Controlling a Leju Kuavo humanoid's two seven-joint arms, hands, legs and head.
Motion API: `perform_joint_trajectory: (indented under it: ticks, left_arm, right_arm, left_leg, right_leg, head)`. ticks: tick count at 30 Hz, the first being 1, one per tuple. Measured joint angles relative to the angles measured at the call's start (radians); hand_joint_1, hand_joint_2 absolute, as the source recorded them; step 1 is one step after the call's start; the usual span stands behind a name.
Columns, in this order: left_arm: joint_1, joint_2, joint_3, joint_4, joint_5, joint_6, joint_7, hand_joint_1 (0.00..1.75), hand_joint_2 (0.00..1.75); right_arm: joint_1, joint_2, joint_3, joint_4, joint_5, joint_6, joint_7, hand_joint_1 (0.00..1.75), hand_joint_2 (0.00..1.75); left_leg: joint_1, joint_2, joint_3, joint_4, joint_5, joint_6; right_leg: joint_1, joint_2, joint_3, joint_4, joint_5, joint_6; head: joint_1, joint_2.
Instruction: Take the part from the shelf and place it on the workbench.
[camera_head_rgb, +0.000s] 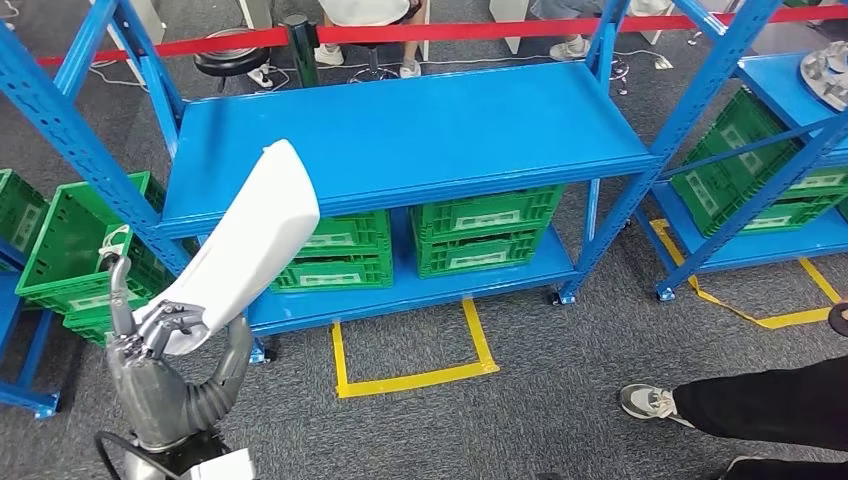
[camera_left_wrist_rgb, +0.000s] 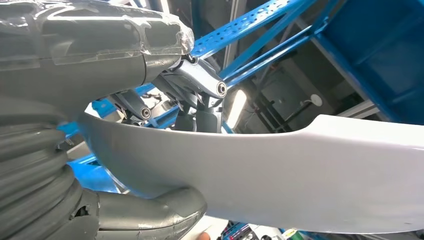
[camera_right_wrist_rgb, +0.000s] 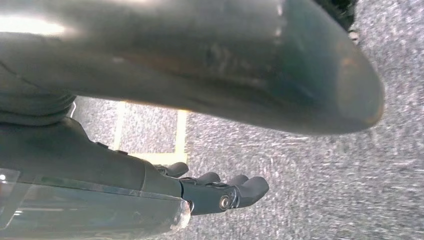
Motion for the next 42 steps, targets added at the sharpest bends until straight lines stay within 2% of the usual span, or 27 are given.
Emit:
perform_joint_trajectory:
  ticks: [2,4,5,6,7,8,10,11,12,14,16,18,20,21,22,23,25,27,30,31,33,35,36,37,38,40,42]
  left_arm:
    - [0.0,0.0,0.0,0.0,0.002,0.0,0.0,1.75,1.75]
    - [0.002,0.002,0.0,0.0,0.003,0.0,0.0,1.75,1.75]
    - [0.003,0.003,0.0,0.0,0.004,0.0,0.0,1.75,1.75]
    - [0.004,0.005,0.0,0.0,0.004,0.0,0.0,1.75,1.75]
    - [0.005,0.006,0.0,0.001,0.004,0.0,0.0,1.75,1.75]
    - [0.005,0.006,0.0,0.001,0.004,0.0,0.0,1.75,1.75]
    - [0.004,0.007,0.0,0.001,0.004,0.0,0.0,1.75,1.75]
    - [0.004,0.007,0.0,0.0,0.004,0.0,0.0,1.75,1.75]
    - [0.004,0.007,-0.001,0.0,0.004,0.0,0.0,1.75,1.75]
    - [0.005,0.007,-0.001,0.0,0.005,0.0,0.0,1.75,1.75]
    - [0.005,0.006,-0.001,0.0,0.005,0.0,0.0,1.75,1.75]
    - [0.005,0.005,-0.002,0.0,0.005,0.0,0.0,1.75,1.75]
    - [0.005,0.004,-0.003,0.0,0.005,0.0,0.0,1.75,1.75]
    - [0.006,0.004,-0.003,0.0,0.005,0.0,0.0,1.75,1.75]
    - [0.006,0.004,-0.003,0.001,0.005,0.0,0.0,1.75,1.75]
    - [0.006,0.004,-0.003,0.001,0.005,0.0,0.0,1.75,1.75]
    - [0.006,0.004,-0.003,0.0,0.005,0.0,0.0,1.75,1.75]
    - [0.005,0.004,-0.005,0.0,0.005,0.0,0.0,1.75,1.75]
    - [0.005,0.004,-0.008,0.0,0.006,0.0,0.0,1.75,1.75]
    - [0.005,0.005,-0.009,0.0,0.006,0.0,0.0,1.75,1.75]
    - [0.006,0.006,-0.009,-0.001,0.006,0.0,0.0,1.75,1.75]
    - [0.008,0.008,-0.009,-0.001,0.007,0.0,0.0,1.75,1.75]
    - [0.01,0.01,-0.009,0.0,0.007,0.0,0.0,1.75,1.75]
    - [0.011,0.011,-0.009,0.0,0.007,0.0,0.0,1.75,1.75]
    - [0.011,0.013,-0.009,0.0,0.007,0.0,0.0,1.75,1.75]
    - [0.012,0.015,-0.009,-0.002,0.006,0.0,0.0,1.75,1.75]
    - [0.016,0.015,-0.009,-0.007,0.001,0.0,0.0,1.75,1.75]
  right_arm:
    - [0.0,0.001,0.0,0.0,0.0,0.0,0.0,0.0,0.0]
    - [0.0,0.0,0.0,0.0,0.0,0.0,0.0,0.0,0.0]
    - [0.001,-0.001,0.0,0.0,0.001,0.0,0.0,0.0,0.0]
    - [0.001,-0.001,0.0,0.0,0.001,0.0,0.0,0.0,0.0]
    - [0.002,-0.001,0.0,0.0,0.001,0.0,0.001,0.0,0.0]
    - [0.002,-0.001,0.0,0.0,0.001,0.0,0.001,0.0,0.0]
    - [0.001,0.0,0.0,0.0,0.002,0.0,0.001,0.0,0.0]
    - [0.0,0.0,0.0,0.0,0.002,0.0,0.001,0.0,0.0]
    - [0.0,0.0,0.0,0.0,0.002,0.0,0.001,0.0,0.0]
    - [0.0,0.0,0.0,0.0,0.003,0.0,0.001,0.0,0.0]
    - [0.001,-0.001,0.0,0.0,0.003,0.0,0.001,0.0,0.0]
    - [0.001,0.0,0.0,0.0,0.003,0.0,0.001,0.0,0.0]
    - [0.002,0.0,0.0,0.0,0.003,0.0,0.001,0.0,0.0]
    - [0.002,0.0,0.0,0.0,0.003,0.0,0.001,0.0,0.0]
    - [0.002,0.0,0.0,0.0,0.003,0.0,0.001,0.0,0.0]
    - [0.002,0.0,0.0,0.0,0.003,0.0,0.001,0.0,0.0]
    - [0.001,-0.001,0.0,0.0,0.003,0.0,0.001,0.0,0.0]
    - [-0.001,-0.004,0.0,0.0,0.004,0.0,0.001,0.0,0.0]
    - [0.0,-0.004,0.0,0.0,0.004,0.0,0.001,0.0,0.0]
    - [0.0,-0.004,0.0,0.0,0.004,0.0,0.001,0.0,0.0]
    - [0.0,-0.003,0.0,0.0,0.005,0.0,0.001,0.0,0.0]
    - [0.0,-0.003,0.0,0.0,0.005,0.0,0.003,0.0,0.0]
    - [0.001,-0.003,0.0,0.0,0.006,0.0,0.004,0.0,0.0]
    - [0.001,-0.003,0.0,0.0,0.007,0.0,0.004,0.0,0.0]
    - [0.002,-0.003,0.0,0.0,0.009,0.001,0.005,0.0,0.0]
    - [0.001,0.0,0.0,0.0,0.013,0.001,0.005,0.0,0.0]
    - [0.0,0.001,0.0,0.0,0.018,0.001,0.005,0.0,0.0]
  left_leg:
    - [0.001,-0.001,-0.025,0.057,-0.049,-0.009]
    - [0.006,-0.001,-0.075,0.182,-0.127,-0.018]
    - [0.007,-0.001,-0.096,0.239,-0.152,-0.021]
    - [0.009,-0.001,-0.102,0.268,-0.16,-0.024]
    - [0.01,0.0,-0.089,0.257,-0.147,-0.025]
    - [0.01,0.0,-0.057,0.209,-0.119,-0.025]
    - [0.01,0.0,0.024,0.072,-0.068,-0.02]
    - [0.009,-0.001,0.05,0.026,-0.056,-0.015]
    - [0.007,-0.002,0.06,0.003,-0.054,-0.009]
    - [0.006,-0.004,0.056,-0.002,-0.05,0.004]
    - [0.008,-0.003,0.051,-0.007,-0.04,0.019]
    - [0.01,-0.001,0.043,-0.01,-0.031,0.03]
    - [0.008,-0.001,0.031,-0.01,-0.023,0.034]
    - [0.008,-0.001,0.026,-0.01,-0.019,0.034]
    - [0.007,-0.002,0.022,-0.009,-0.016,0.034]
    - [0.007,-0.002,0.02,-0.009,-0.014,0.032]
    - [0.005,-0.003,0.018,-0.009,-0.009,0.027]
    - [0.003,-0.002,0.013,-0.007,-0.004,0.018]
    - [0.004,0.0,0.005,-0.007,0.003,-0.001]
    - [0.005,0.0,0.0,0.001,-0.007,-0.007]
    - [0.007,0.0,-0.029,0.072,-0.066,-0.016]
    - [0.009,-0.001,-0.08,0.202,-0.139,-0.023]
    - [0.009,-0.001,-0.096,0.249,-0.157,-0.025]
    - [0.009,0.0,-0.095,0.263,-0.156,-0.026]
    - [0.009,0.0,-0.075,0.237,-0.136,-0.026]
    - [0.008,0.0,0.002,0.11,-0.08,-0.017]
    - [0.006,0.0,0.057,0.01,-0.055,-0.005]
  right_leg:
    - [-0.004,-0.005,-0.005,-0.009,0.013,-0.01]
    - [-0.004,-0.007,-0.017,-0.007,0.021,-0.016]
    - [-0.004,-0.007,-0.024,-0.005,0.024,-0.016]
    - [-0.003,-0.008,-0.03,-0.003,0.027,-0.015]
    - [-0.004,-0.007,-0.036,0.001,0.029,-0.014]
    - [-0.004,-0.007,-0.04,0.006,0.03,-0.012]
    - [-0.003,-0.005,-0.047,0.018,0.029,-0.007]
    - [-0.001,-0.004,-0.052,0.024,0.028,-0.002]
    - [0.0,-0.003,-0.056,0.029,0.029,0.004]
    - [-0.001,-0.002,-0.063,0.03,0.034,0.018]
    - [-0.004,-0.001,-0.071,0.046,0.017,0.03]
    - [-0.007,-0.001,-0.105,0.134,-0.048,0.04]
    - [-0.009,-0.001,-0.152,0.266,-0.119,0.045]
    - [-0.009,-0.001,-0.162,0.305,-0.132,0.046]
    - [-0.009,-0.001,-0.154,0.307,-0.125,0.045]
    - [-0.009,-0.001,-0.128,0.267,-0.1,0.041]
    - [-0.006,-0.001,-0.048,0.122,-0.037,0.028]
    - [-0.001,0.0,0.002,0.021,-0.009,0.015]
    - [0.001,-0.002,0.002,0.0,-0.001,0.002]
    - [-0.001,-0.004,0.001,-0.005,0.006,-0.003]
    - [-0.004,-0.008,-0.006,-0.011,0.018,-0.013]
    - [-0.003,-0.009,-0.019,-0.007,0.024,-0.018]
    - [-0.002,-0.009,-0.026,-0.004,0.026,-0.018]
    - [-0.002,-0.009,-0.032,0.0,0.027,-0.017]
    - [-0.002,-0.008,-0.038,0.005,0.028,-0.016]
    - [-0.001,-0.007,-0.044,0.015,0.027,-0.014]
    - [0.002,-0.005,-0.051,0.025,0.026,-0.006]
  head:
    - [-0.01,0.0]
    - [-0.023,0.0]
    - [-0.027,0.0]
    - [-0.029,0.0]
    - [-0.031,0.0]
    - [-0.032,0.0]
    - [-0.035,0.0]
    - [-0.035,0.0]
    - [-0.034,0.0]
    - [-0.032,0.0]
    - [-0.029,0.0]
    - [-0.021,0.0]
    - [-0.013,0.0]
    - [-0.012,0.0]
    - [-0.01,0.0]
    - [-0.008,0.0]
    - [-0.001,0.0]
    - [0.003,0.0]
    - [0.001,0.0]
    - [-0.001,0.0]
    - [-0.012,0.0]
    - [-0.025,0.0]
    - [-0.028,0.0]
    - [-0.03,0.0]
    - [-0.032,0.0]
    - [-0.034,0.0]
    - [-0.035,0.0]
